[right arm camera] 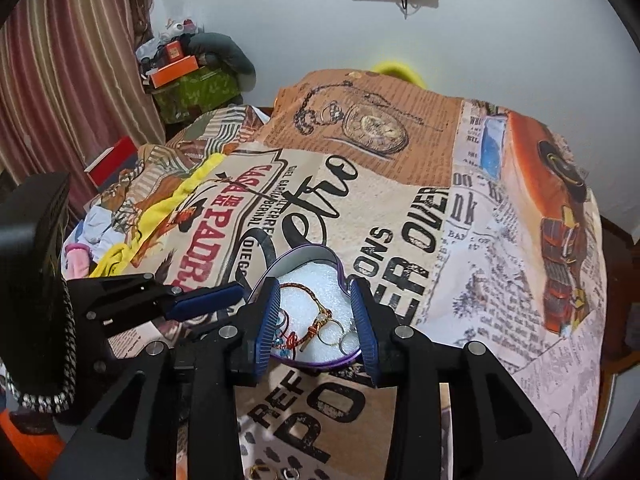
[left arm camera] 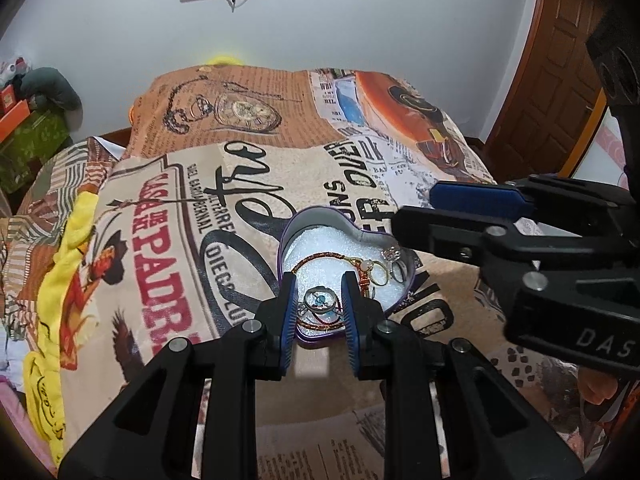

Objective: Organize jewelry
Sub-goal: 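Withdraw both tools from the tin toward the last small rings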

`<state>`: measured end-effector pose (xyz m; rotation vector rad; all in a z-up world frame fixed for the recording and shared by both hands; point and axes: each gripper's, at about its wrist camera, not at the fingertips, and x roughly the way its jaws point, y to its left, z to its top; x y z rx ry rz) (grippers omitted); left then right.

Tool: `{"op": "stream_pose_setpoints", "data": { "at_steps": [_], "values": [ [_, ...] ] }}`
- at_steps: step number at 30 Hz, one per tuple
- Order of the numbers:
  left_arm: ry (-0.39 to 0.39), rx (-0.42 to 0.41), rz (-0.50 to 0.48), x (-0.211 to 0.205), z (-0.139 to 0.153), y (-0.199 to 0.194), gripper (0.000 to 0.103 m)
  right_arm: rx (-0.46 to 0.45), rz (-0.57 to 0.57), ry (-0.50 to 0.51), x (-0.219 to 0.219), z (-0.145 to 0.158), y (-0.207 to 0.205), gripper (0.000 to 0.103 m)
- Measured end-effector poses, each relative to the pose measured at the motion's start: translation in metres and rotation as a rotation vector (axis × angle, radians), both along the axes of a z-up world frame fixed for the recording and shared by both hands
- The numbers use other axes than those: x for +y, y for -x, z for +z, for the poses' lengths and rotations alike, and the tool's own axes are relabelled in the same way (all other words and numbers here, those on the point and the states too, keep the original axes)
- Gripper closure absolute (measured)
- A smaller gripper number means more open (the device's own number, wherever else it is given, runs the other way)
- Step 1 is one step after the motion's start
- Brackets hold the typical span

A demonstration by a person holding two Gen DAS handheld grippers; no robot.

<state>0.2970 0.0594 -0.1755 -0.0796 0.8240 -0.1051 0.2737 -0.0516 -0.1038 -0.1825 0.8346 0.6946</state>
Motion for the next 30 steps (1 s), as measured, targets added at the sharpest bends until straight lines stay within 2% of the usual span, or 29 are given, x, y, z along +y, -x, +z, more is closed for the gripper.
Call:
{"op": "stream_pose_setpoints", "data": {
  "at_steps": [13,16,18,24,30],
  "values": [
    [-0.021,-0.055,0.019,-0.003,0.039,0.042,0.081,-0.080,-0.017,-0.005,-0.024,0.031,0.044,0.070],
    [-0.024,-0.064,0.021,-0.003,0.044,0.053,0.077,-0.081,-0.016,-0.008,-0.030,0.034,0.054,0.070],
    [-0.028,-0.072,0.026,-0.004,0.048,0.060,0.072,-0.079,-0.018,-0.006,-0.035,0.034,0.060,0.070],
    [-0.024,-0.065,0.024,-0.006,0.049,0.079,0.071,-0.051,-0.035,0.006,-0.048,0.026,0.073,0.070],
    [-0.014,-0.019,-0.006,-0.015,0.032,0.089,0.071,-0.013,-0.033,0.040,-0.054,0.007,0.084,0.070]
  ]
}}
